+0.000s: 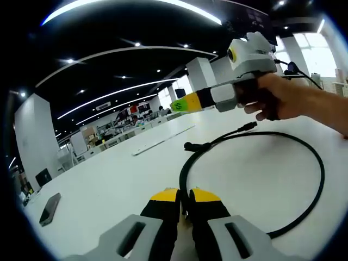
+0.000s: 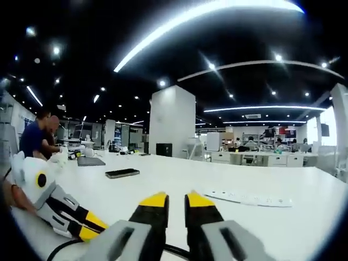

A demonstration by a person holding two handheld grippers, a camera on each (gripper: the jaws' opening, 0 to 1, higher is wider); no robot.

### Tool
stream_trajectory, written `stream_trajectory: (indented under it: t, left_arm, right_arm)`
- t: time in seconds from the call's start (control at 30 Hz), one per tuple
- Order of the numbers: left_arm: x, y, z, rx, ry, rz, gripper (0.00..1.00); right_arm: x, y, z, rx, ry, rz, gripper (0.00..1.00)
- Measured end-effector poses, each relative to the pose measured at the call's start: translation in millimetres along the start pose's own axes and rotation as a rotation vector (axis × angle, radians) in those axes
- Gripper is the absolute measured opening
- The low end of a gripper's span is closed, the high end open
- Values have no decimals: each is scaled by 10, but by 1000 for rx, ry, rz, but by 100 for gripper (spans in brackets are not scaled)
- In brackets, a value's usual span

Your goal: Find the charging cable on the desk, coil it up and secure with Velcro.

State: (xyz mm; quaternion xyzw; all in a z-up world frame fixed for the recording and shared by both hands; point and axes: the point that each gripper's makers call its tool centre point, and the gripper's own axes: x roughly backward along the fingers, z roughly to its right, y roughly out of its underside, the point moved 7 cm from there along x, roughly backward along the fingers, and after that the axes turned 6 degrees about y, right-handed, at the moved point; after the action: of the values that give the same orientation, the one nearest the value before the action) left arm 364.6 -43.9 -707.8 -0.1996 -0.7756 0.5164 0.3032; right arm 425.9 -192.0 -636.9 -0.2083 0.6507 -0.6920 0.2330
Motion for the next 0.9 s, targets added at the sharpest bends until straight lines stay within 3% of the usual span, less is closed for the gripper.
stream_trajectory:
  t: [0.17, 0.9]
  left_arm:
    - [8, 1, 4, -2, 0, 1, 8]
    - [26, 0, 4, -17, -5, 11, 9]
  right_arm:
    - [39, -36, -22, -6, -15, 29, 15]
    - [156, 46, -34, -3, -23, 20, 21]
